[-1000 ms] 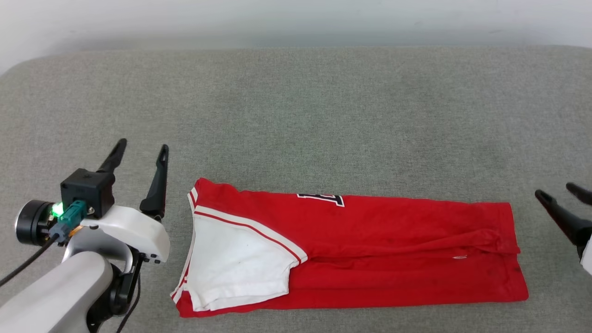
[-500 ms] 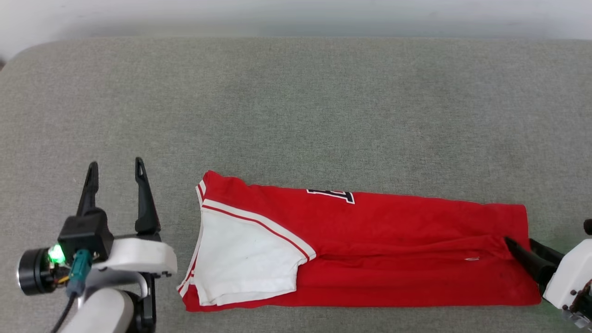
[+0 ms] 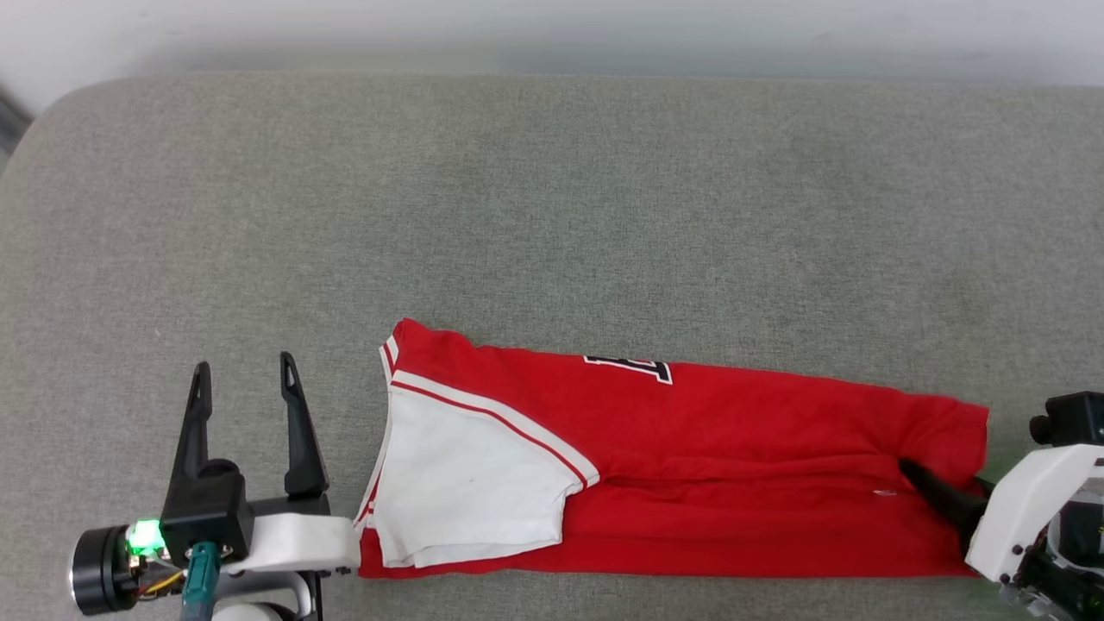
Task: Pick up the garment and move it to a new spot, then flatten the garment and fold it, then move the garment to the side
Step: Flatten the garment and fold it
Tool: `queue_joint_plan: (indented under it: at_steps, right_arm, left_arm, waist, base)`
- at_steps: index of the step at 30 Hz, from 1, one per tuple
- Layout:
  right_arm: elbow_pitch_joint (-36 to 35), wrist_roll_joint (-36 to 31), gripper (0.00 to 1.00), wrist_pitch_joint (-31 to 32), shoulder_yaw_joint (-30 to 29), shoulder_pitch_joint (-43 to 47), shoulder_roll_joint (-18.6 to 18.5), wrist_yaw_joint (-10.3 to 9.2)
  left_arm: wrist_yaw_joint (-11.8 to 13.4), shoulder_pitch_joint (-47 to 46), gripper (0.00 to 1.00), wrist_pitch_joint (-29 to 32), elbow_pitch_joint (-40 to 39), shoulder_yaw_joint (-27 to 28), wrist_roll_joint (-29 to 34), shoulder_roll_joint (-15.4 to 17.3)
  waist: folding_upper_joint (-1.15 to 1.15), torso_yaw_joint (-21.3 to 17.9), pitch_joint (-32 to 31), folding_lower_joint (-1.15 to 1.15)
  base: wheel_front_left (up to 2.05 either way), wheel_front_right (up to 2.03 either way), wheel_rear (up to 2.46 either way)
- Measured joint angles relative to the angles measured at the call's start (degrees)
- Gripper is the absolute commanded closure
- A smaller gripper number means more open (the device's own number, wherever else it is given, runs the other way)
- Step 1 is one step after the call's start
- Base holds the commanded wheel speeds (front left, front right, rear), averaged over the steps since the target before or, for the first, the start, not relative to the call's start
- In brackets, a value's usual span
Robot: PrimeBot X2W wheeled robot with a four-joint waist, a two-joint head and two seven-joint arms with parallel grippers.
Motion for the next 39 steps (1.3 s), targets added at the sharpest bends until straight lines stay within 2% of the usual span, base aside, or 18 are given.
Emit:
queue_joint_plan:
  at_steps: [4,8,11,17,23,27,31,35,39]
  right_arm:
    - [0.20,-0.51,1.00,-0.40,1.13,-0.30,0.68,0.30]
    - [0.41,-0.79,1.00,-0.56,1.20,-0.48,-0.32,0.33]
    - [0.57,-0.98,1.00,-0.21,0.75,-0.35,-2.11,0.35]
    - [3.07,-3.09,1.00,1.08,-2.15,0.54,-8.36,0.34]
    - [2.30,-2.68,1.00,4.95,-3.67,2.54,-11.11,0.33]
    - [-2.91,-3.59,1.00,6.71,-3.35,2.89,-12.16,0.31]
    - [-11.88,-3.15,1.00,9.81,-2.29,3.42,-12.28,0.31]
    - [-21.95,-3.92,1.00,13.27,-0.53,2.19,-10.91,0.31]
    - [-28.20,-6.65,1.00,17.75,3.79,-2.55,-7.94,0.31]
  left_arm:
    - [-1.53,2.42,0.00,0.00,-0.43,2.59,2.81,-2.99]
    - [-3.34,4.85,0.00,0.00,-0.68,4.08,5.31,-4.95]
    - [-4.43,6.00,0.00,0.00,-0.81,4.92,6.67,-6.00]
    - [-6.30,7.78,0.00,0.00,-0.78,5.66,8.82,-7.21]
    - [-7.21,9.26,0.00,0.00,-0.75,6.49,9.92,-7.82]
    - [-7.71,10.04,0.00,0.00,-0.76,6.92,10.24,-7.99]
    - [-8.36,10.15,0.00,0.00,-0.56,7.13,10.46,-8.08]
    - [-8.82,10.14,0.00,0.00,-0.53,7.50,10.53,-8.31]
    - [-9.20,9.77,0.00,0.00,-0.36,7.73,10.63,-8.71]
  waist:
    - [0.00,-0.19,-0.77,0.00]
    - [0.00,-0.51,-1.98,0.00]
    - [0.00,-0.73,-2.97,0.00]
    - [0.00,-0.84,-4.89,0.01]
    - [0.00,-0.89,-6.37,0.00]
    - [0.00,-1.16,-6.92,0.00]
    - [0.00,-1.39,-7.10,0.01]
    - [0.00,-1.51,-6.81,0.00]
    - [0.00,-1.48,-6.14,0.00]
  base:
    - [0.00,0.00,0.00]
    - [0.00,0.00,0.00]
    - [0.00,0.00,0.00]
    - [0.00,0.00,0.00]
    - [0.00,0.00,0.00]
    - [0.00,0.00,0.00]
    - [0.00,0.00,0.00]
    - [0.00,0.00,0.00]
    - [0.00,0.00,0.00]
